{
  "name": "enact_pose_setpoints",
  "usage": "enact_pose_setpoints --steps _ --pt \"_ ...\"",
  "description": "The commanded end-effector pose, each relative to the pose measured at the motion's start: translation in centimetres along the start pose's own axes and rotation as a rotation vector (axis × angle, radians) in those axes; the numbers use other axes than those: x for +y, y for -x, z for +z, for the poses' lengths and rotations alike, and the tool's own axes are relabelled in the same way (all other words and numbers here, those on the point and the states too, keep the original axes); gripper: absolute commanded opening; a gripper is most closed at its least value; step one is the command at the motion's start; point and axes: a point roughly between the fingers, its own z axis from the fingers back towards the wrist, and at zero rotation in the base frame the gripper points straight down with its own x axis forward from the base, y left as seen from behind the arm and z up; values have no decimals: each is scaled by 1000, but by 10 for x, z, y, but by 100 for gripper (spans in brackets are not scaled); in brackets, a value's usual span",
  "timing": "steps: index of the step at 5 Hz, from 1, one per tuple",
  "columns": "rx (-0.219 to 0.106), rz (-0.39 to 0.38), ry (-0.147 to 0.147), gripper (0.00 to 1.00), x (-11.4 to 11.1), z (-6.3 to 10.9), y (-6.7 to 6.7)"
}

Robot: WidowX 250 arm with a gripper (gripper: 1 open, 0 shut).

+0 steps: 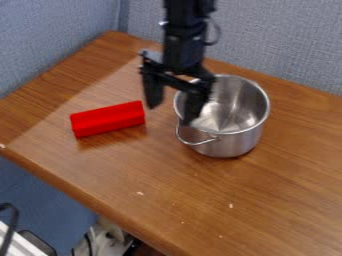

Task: Put the red object in the metal pot

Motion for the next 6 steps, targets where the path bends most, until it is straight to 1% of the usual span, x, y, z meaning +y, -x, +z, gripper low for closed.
enact_pose_setpoints --steps 1,2,3,4,5,6 --pt "-58 -17 -31 100 35 11 10" --pt "-80 -152 -70 100 59 11 14" --pt "-98 -295 -86 100 76 10 16" --pt "-117 -367 -94 100 91 7 13" --pt "-120 -394 -82 100 87 -6 5" --pt "-133 -412 -61 100 79 -19 -4"
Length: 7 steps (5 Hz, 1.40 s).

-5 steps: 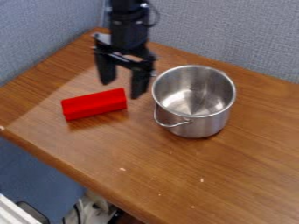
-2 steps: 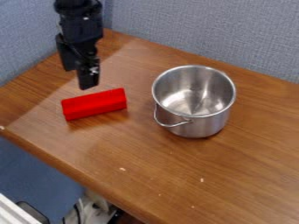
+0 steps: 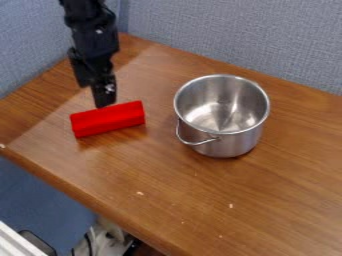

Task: Put the red object in the metal pot

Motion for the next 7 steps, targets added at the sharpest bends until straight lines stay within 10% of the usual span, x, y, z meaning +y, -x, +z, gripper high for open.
enact_pose_setpoints --steps 1,4,7 --pt "-14 57 -2 100 7 0 5" --pt "-23 143 23 100 20 -18 8" --pt "-57 21 35 100 4 -14 -16"
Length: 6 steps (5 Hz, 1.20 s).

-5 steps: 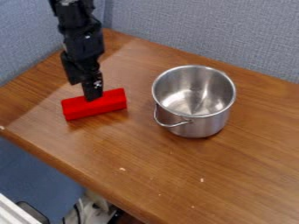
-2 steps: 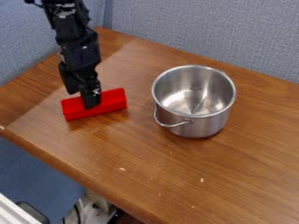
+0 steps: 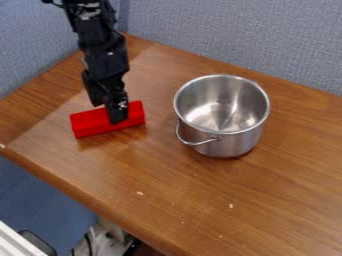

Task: Put the red object in the metal pot

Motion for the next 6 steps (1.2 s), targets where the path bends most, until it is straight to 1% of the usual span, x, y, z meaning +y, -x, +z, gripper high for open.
enact_pose_setpoints --steps 1,2,3,4,5,6 --pt "-37 67 -35 100 4 5 -5" --pt "-26 148 -38 100 3 -2 -1" --pt "-20 171 -42 100 0 -1 4" --pt "-26 196 -48 100 -4 4 10" --pt "-22 217 -44 0 2 -8 5" --pt "-21 182 -47 0 18 -5 7"
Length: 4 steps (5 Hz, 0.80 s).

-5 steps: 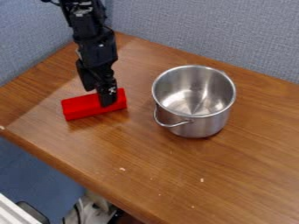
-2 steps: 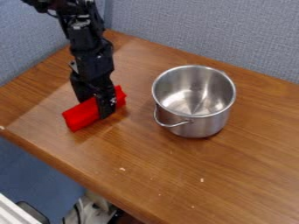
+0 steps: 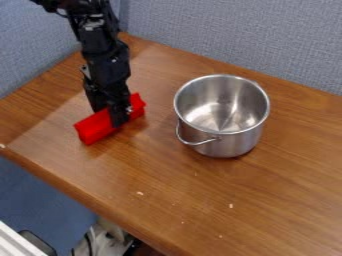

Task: Put the red object in the metal pot

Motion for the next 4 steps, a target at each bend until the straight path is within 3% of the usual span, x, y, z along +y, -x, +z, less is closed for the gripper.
enact_pose_setpoints --steps 1,3,4 --pt "-20 -38 -29 0 20 13 -1" --pt "-29 -66 -23 0 2 19 18" --pt "-37 -86 -35 0 -9 31 27"
